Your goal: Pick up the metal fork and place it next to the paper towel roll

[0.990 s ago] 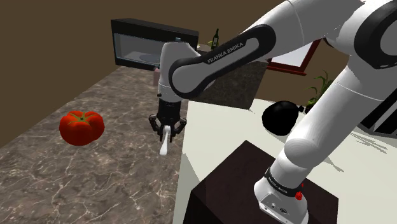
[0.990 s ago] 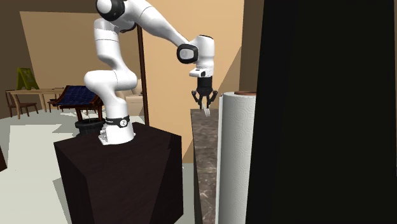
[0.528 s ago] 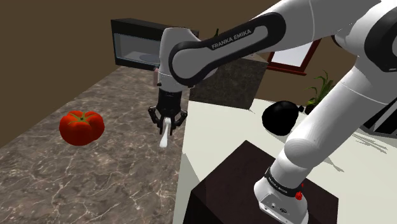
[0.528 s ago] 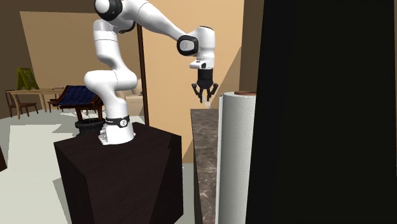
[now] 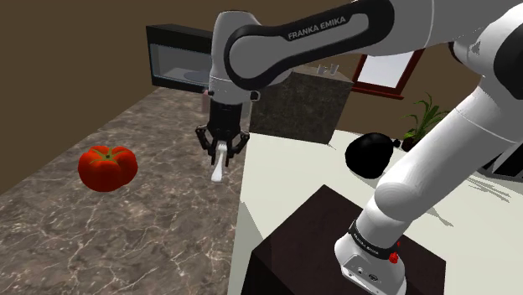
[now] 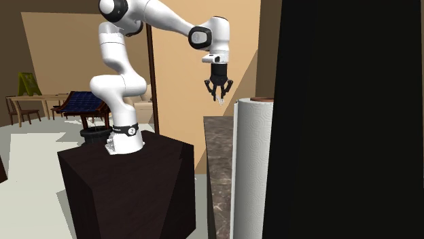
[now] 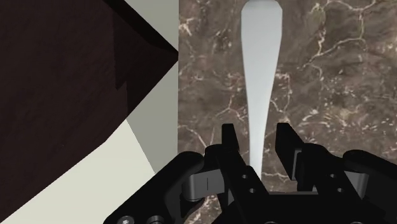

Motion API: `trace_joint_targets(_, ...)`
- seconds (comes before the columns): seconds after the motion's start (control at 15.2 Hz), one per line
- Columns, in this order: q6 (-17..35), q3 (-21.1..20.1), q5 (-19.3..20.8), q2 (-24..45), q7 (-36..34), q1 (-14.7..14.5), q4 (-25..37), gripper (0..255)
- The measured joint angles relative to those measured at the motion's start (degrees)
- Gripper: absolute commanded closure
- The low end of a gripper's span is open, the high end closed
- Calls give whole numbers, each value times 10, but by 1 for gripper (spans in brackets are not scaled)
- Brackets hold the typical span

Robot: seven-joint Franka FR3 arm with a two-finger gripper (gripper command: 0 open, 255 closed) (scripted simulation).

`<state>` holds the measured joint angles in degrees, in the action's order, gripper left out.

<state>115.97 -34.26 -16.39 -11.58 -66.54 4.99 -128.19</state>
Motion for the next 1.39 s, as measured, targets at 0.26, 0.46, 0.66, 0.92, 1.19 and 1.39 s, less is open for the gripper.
trace_joint_targets(0.26, -33, 6, -1, -11, 0, 1, 22, 255)
trace_joint_targets(0.46, -56, 10, -2, -18, -1, 2, 39, 255)
trace_joint_targets(0.66, -80, 13, -2, -24, -3, 2, 58, 255)
trace_joint_targets(0.92, -111, 17, -1, -30, -6, 3, 83, 255)
trace_joint_targets(1.19, -141, 21, 0, -35, -8, 4, 109, 255)
trace_joint_targets(1.39, -165, 24, 2, -35, -11, 6, 133, 255)
